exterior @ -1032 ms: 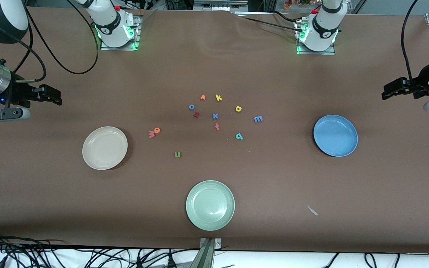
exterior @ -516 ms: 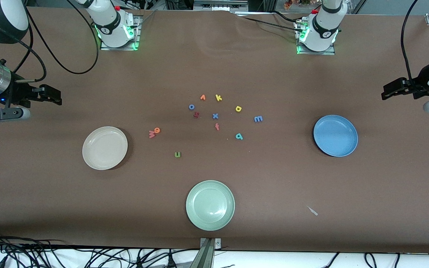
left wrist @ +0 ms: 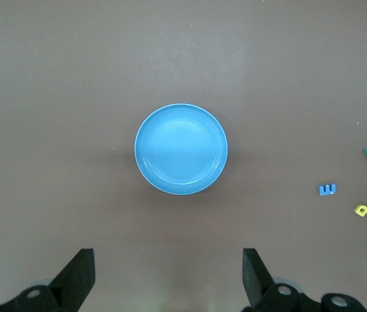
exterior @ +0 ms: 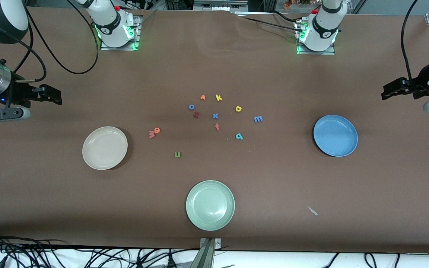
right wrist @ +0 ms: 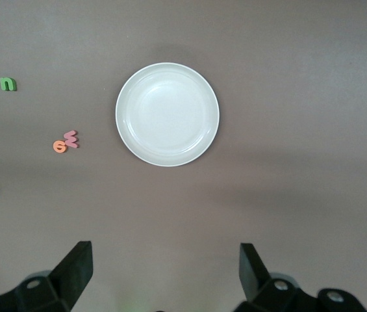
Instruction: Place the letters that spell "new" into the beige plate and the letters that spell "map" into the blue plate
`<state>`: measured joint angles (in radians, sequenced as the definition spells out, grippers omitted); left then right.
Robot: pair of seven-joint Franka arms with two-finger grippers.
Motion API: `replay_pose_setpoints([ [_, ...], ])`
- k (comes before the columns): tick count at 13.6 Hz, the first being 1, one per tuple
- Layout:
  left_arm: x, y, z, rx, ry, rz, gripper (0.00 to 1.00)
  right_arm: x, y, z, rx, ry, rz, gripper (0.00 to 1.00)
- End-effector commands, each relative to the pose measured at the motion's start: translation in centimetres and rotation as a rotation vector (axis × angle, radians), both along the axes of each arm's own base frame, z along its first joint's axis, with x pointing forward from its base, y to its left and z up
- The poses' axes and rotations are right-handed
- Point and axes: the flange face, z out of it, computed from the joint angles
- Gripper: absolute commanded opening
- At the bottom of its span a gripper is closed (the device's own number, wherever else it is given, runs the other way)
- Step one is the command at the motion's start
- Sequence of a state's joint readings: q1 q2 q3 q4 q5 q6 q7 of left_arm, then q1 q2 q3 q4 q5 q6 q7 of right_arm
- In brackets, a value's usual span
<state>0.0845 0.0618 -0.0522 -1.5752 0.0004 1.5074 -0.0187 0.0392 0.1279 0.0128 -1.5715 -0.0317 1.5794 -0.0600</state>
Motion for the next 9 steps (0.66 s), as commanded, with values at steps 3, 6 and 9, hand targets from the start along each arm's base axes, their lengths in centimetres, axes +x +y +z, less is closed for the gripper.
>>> replay_pose_setpoints([
  [3,0.0,-0.1,-0.1,0.017,0.008,-0.022,1.00,-0.7,0.3,0.2,0.022,0.002,0.005,1.00],
  [6,0.1,-0.2,-0.3,0.015,0.011,-0.023,1.00,-0.6,1.8,0.1,0.029,-0.002,0.016,1.00],
  [9,0.1,-0.2,-0.3,0.015,0.012,-0.023,1.00,0.1,2.8,-1.2,0.114,0.012,-0.003,1.00],
])
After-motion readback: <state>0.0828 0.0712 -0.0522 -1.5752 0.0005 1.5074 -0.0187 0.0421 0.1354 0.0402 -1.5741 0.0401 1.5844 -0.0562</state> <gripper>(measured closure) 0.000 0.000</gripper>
